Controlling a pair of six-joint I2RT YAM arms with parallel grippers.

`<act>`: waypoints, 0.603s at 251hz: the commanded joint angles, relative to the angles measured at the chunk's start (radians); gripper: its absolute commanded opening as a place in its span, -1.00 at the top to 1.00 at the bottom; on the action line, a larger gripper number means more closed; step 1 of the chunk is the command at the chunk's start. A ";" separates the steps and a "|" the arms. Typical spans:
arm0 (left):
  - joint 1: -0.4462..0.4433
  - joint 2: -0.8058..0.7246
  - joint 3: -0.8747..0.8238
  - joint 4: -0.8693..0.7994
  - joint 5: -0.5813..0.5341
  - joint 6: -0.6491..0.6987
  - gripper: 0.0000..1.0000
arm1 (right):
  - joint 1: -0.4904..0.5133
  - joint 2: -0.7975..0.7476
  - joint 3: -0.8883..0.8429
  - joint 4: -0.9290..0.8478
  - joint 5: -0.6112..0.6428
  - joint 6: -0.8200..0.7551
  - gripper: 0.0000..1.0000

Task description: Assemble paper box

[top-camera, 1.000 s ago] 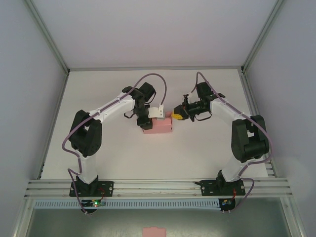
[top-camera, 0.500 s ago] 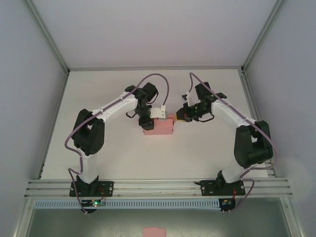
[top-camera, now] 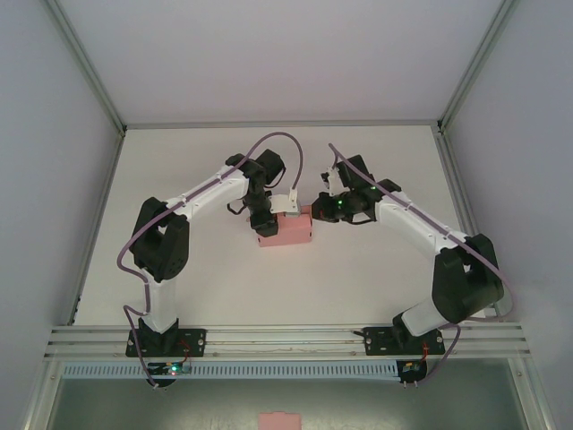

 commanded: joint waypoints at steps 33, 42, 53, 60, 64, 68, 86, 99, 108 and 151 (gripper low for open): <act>-0.004 0.029 -0.004 0.004 -0.005 -0.076 0.43 | 0.056 -0.017 -0.171 0.120 0.095 0.000 1.00; -0.004 0.028 -0.005 0.003 -0.004 -0.080 0.44 | 0.061 -0.018 -0.193 0.148 0.100 0.000 1.00; -0.004 0.024 -0.007 0.004 -0.005 -0.085 0.43 | 0.068 -0.022 -0.219 0.170 0.131 -0.007 1.00; -0.003 0.022 -0.008 0.006 -0.006 -0.087 0.43 | 0.071 -0.024 -0.233 0.179 0.158 -0.014 1.00; -0.005 0.020 -0.010 0.008 -0.007 -0.087 0.43 | 0.072 -0.026 -0.240 0.182 0.169 -0.016 1.00; -0.004 0.017 -0.011 0.009 -0.005 -0.089 0.43 | 0.072 -0.026 -0.250 0.185 0.177 -0.020 1.00; -0.004 0.008 -0.014 0.020 -0.007 -0.102 0.40 | 0.076 -0.029 -0.287 0.211 0.200 -0.043 1.00; -0.005 0.002 -0.014 0.025 -0.003 -0.109 0.39 | 0.088 -0.032 -0.309 0.231 0.226 -0.070 1.00; -0.005 0.001 -0.014 0.029 -0.002 -0.114 0.37 | 0.098 -0.036 -0.313 0.235 0.249 -0.092 1.00; -0.005 -0.015 -0.006 0.050 0.011 -0.158 0.26 | 0.163 -0.051 -0.326 0.267 0.382 -0.109 1.00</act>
